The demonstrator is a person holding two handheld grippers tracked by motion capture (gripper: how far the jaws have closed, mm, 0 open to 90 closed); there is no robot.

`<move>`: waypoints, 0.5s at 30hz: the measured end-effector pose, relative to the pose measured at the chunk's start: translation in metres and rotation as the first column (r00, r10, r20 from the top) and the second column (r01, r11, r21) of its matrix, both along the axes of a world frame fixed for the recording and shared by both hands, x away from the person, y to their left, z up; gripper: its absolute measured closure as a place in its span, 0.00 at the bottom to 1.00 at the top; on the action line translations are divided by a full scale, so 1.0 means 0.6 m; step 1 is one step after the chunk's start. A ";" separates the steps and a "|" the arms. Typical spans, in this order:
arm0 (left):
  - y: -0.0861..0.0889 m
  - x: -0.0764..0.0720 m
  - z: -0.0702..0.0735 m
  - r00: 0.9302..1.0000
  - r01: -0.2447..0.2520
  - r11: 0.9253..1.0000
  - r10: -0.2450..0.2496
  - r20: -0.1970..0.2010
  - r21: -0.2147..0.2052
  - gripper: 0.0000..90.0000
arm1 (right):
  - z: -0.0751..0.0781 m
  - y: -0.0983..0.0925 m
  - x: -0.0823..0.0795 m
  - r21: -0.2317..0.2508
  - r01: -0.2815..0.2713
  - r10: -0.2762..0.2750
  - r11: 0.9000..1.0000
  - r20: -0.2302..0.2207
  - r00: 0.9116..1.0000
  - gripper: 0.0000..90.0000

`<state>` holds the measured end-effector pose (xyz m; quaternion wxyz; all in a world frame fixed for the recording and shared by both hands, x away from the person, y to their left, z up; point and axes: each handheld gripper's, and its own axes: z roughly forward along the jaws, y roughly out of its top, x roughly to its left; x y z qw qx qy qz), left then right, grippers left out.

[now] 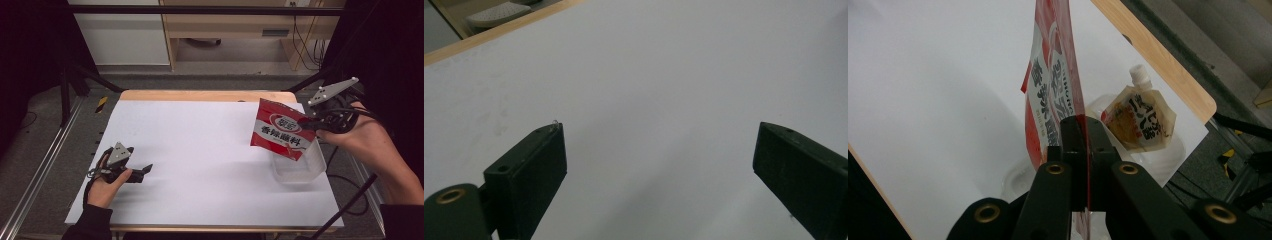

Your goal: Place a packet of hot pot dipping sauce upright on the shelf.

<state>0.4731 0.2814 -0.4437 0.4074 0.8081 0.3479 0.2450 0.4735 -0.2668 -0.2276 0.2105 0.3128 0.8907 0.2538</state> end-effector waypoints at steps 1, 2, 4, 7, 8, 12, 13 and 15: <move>0.000 0.000 0.000 1.000 0.001 1.000 -0.001 0.000 0.000 0.08 | -0.002 -0.004 0.001 0.004 -0.001 0.001 1.000 -0.007 1.000 1.00; -0.001 0.000 0.000 1.000 0.003 1.000 -0.003 -0.001 -0.001 0.08 | -0.005 -0.008 0.001 0.004 0.009 -0.009 1.000 -0.003 1.000 1.00; -0.001 0.000 0.000 1.000 0.004 1.000 -0.004 -0.001 0.000 0.08 | -0.009 -0.016 0.001 0.013 0.025 -0.025 1.000 -0.011 1.000 1.00; -0.001 -0.001 0.000 1.000 0.008 1.000 -0.008 -0.003 -0.002 0.08 | -0.012 -0.028 0.001 0.019 0.040 -0.040 0.999 -0.013 0.999 1.00; -0.001 -0.001 0.000 1.000 0.008 1.000 -0.008 -0.002 -0.002 0.08 | -0.012 -0.032 0.000 0.023 0.053 -0.053 0.998 -0.012 0.999 1.00; -0.002 0.000 0.000 1.000 0.011 1.000 -0.011 -0.004 0.002 0.08 | -0.015 -0.047 -0.001 0.020 0.071 -0.071 0.997 -0.015 0.997 1.00; -0.002 0.000 0.000 1.000 0.012 1.000 -0.012 -0.005 0.001 0.08 | -0.017 -0.050 -0.001 0.020 0.080 -0.079 0.997 -0.015 0.997 1.00; -0.003 -0.001 -0.001 1.000 0.014 1.000 -0.014 -0.003 0.000 0.08 | -0.019 -0.056 0.000 0.020 0.092 -0.092 0.996 -0.018 0.996 1.00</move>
